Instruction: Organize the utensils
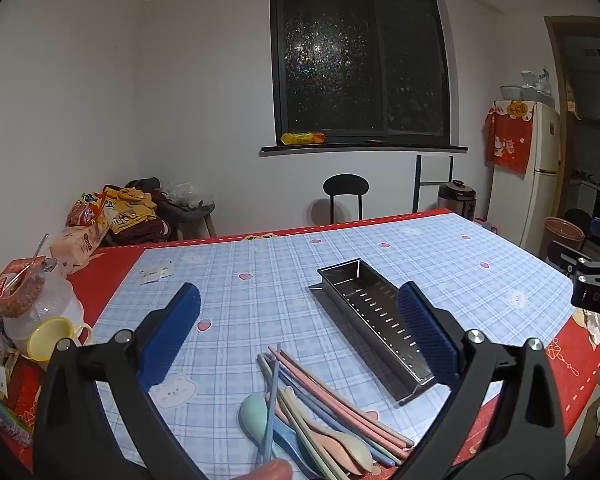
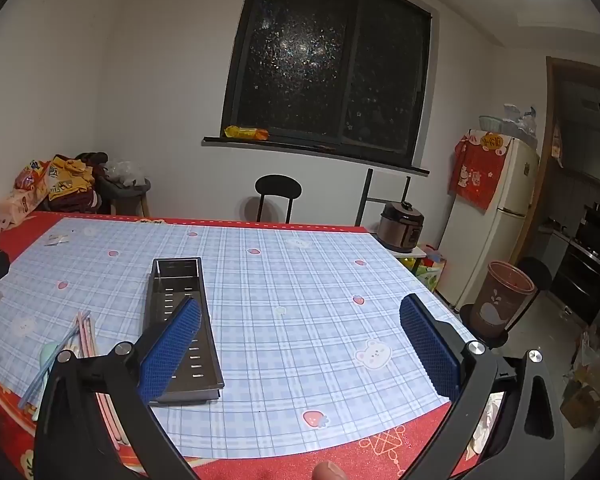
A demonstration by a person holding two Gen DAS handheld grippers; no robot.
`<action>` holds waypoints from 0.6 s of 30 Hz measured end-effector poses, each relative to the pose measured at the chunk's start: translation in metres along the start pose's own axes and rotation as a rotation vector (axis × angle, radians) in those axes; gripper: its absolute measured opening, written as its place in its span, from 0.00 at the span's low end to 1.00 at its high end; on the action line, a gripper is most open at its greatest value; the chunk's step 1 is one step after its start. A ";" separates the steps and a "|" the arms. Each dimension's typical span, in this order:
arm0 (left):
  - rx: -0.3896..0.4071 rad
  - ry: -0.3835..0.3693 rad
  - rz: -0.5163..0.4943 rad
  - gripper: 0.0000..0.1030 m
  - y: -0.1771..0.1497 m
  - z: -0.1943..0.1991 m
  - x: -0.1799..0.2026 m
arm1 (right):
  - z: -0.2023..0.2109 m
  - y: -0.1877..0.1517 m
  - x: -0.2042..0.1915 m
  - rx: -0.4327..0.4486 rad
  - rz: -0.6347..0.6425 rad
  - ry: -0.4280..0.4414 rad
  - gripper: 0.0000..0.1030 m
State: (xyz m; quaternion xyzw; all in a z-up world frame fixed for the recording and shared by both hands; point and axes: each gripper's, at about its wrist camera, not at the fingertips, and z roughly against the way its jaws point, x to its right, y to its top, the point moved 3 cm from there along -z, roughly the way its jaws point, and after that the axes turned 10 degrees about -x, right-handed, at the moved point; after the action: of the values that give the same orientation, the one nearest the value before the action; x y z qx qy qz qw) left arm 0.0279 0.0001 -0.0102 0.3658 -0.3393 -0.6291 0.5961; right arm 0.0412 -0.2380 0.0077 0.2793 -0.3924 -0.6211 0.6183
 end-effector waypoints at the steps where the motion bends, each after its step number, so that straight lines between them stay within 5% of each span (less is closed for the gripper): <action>1: 0.000 -0.001 0.001 0.95 0.000 0.000 0.000 | 0.000 0.000 0.000 -0.001 -0.003 0.001 0.95; 18: -0.009 -0.024 -0.010 0.95 -0.003 -0.002 0.008 | -0.004 -0.003 0.004 -0.010 -0.010 -0.005 0.95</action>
State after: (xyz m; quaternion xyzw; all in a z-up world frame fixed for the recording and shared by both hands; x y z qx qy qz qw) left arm 0.0280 -0.0074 -0.0142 0.3571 -0.3419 -0.6380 0.5904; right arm 0.0430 -0.2430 0.0038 0.2768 -0.3896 -0.6265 0.6157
